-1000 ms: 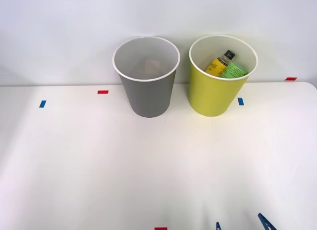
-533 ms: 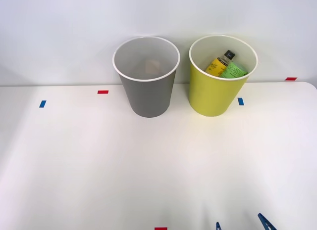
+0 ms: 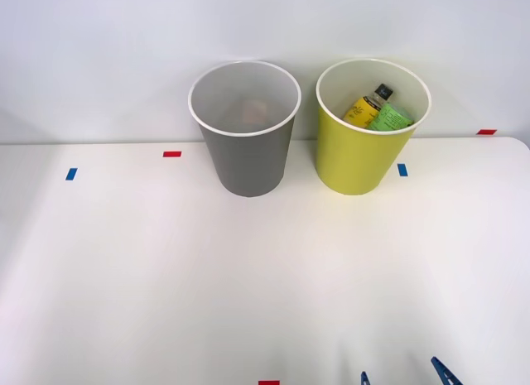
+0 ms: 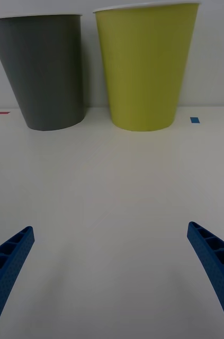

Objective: Put cans in the gray bin, plastic bottles in the light green bin

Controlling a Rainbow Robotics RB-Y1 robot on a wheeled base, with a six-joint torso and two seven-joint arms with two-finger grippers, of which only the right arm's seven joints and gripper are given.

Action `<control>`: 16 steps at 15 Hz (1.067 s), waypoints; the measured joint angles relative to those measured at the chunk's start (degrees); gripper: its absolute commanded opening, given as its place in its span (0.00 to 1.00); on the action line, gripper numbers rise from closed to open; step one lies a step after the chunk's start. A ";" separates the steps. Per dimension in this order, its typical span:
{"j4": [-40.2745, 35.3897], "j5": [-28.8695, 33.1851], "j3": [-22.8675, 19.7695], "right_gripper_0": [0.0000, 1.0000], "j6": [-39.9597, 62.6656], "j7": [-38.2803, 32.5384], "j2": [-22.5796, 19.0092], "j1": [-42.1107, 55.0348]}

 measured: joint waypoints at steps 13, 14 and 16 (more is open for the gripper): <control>0.00 0.00 0.00 1.00 0.00 0.00 0.00 0.00; 0.00 0.00 0.00 1.00 0.00 0.00 0.00 0.00; 0.00 0.00 0.00 1.00 0.00 0.00 0.00 0.00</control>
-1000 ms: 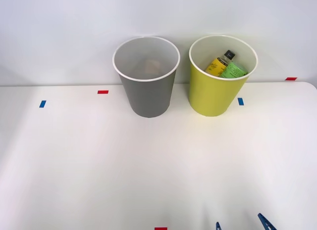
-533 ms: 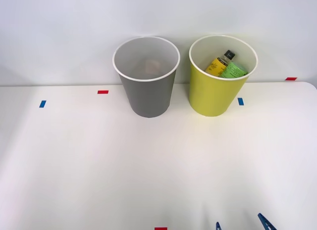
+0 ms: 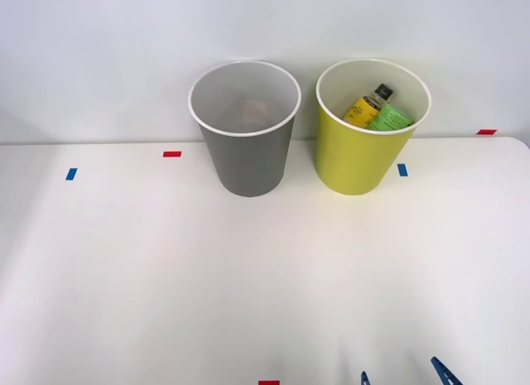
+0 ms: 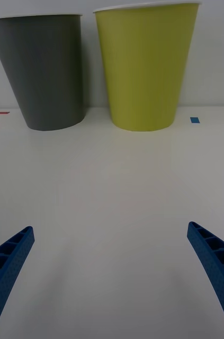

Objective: Put cans in the gray bin, plastic bottles in the light green bin

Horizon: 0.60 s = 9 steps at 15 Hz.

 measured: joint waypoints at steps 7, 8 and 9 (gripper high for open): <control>0.00 0.00 0.00 1.00 0.00 0.00 0.00 0.00; 0.00 0.00 0.00 1.00 0.00 0.00 0.00 0.00; 0.00 0.00 0.00 1.00 0.00 0.00 0.00 0.00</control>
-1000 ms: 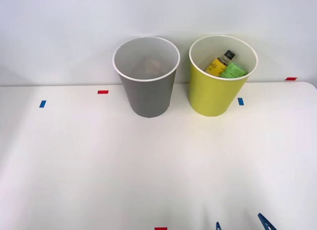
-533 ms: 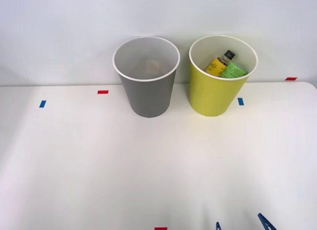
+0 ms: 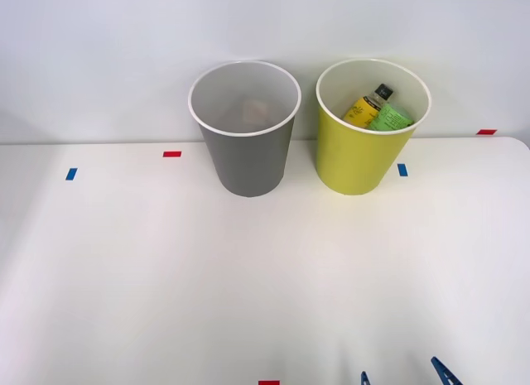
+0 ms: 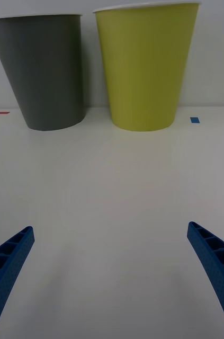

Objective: Put cans in the gray bin, plastic bottles in the light green bin

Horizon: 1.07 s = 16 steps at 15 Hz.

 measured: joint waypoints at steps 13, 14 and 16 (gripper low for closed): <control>0.00 0.00 0.00 1.00 0.00 0.00 0.00 0.00; 0.00 0.00 0.00 1.00 0.00 0.00 0.00 0.00; 0.00 0.00 0.00 1.00 0.00 0.00 0.00 0.00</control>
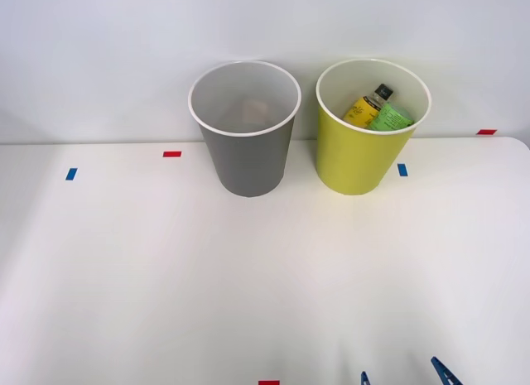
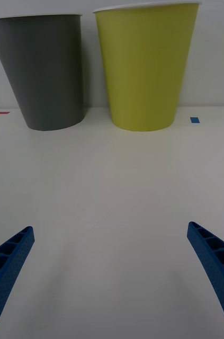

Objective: Put cans in the gray bin, plastic bottles in the light green bin

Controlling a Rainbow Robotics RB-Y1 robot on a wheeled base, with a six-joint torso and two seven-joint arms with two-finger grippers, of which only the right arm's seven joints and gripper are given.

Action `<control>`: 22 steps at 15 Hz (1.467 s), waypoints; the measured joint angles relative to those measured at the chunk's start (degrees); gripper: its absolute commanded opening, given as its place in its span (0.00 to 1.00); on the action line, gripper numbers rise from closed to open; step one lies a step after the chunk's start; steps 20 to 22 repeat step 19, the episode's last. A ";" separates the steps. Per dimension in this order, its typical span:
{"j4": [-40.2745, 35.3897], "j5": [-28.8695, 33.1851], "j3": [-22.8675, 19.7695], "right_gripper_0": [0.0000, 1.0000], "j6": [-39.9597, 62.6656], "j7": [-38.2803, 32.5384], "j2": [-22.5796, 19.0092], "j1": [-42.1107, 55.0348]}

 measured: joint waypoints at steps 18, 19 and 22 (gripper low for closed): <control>0.00 0.00 0.00 1.00 0.00 0.00 0.00 0.00; 0.00 0.00 0.00 1.00 0.00 0.00 0.00 0.00; 0.00 0.00 0.00 1.00 0.00 0.00 0.00 0.00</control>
